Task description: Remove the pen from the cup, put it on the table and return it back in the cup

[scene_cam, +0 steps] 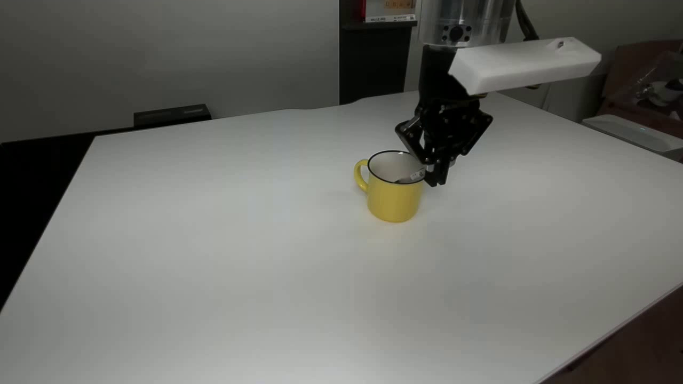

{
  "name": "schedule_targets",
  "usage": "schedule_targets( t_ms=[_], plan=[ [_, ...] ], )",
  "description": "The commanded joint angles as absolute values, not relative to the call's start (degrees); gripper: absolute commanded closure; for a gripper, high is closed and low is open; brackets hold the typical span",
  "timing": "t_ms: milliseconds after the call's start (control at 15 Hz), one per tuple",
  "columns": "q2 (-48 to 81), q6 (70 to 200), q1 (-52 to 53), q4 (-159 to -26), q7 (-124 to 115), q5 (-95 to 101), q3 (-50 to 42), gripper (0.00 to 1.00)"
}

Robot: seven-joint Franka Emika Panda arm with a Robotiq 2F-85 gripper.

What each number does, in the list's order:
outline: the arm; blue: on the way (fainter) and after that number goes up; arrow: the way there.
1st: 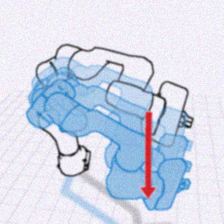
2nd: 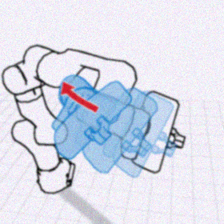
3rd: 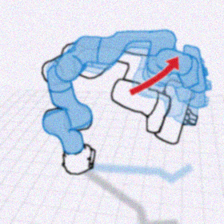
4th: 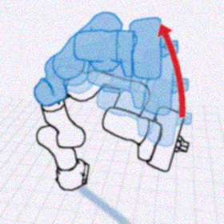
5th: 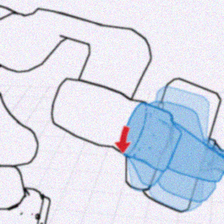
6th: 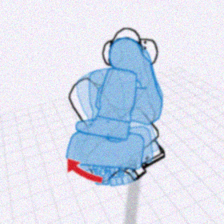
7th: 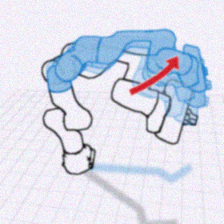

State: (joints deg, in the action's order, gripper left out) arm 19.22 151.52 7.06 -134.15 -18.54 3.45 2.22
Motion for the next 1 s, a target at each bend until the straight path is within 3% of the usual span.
schedule_targets(
  t_ms=[0, 600, 933],
  plan=[
    [18.72, 151.48, 7.78, -133.33, -17.47, 3.15, 1.48, 0.98],
    [8.54, 148.44, 7.84, -135.68, -17.36, 3.70, 1.88, 0.98],
    [-0.56, 135.54, 6.67, -134.80, -19.76, 3.90, 2.43, 0.98]
  ],
)
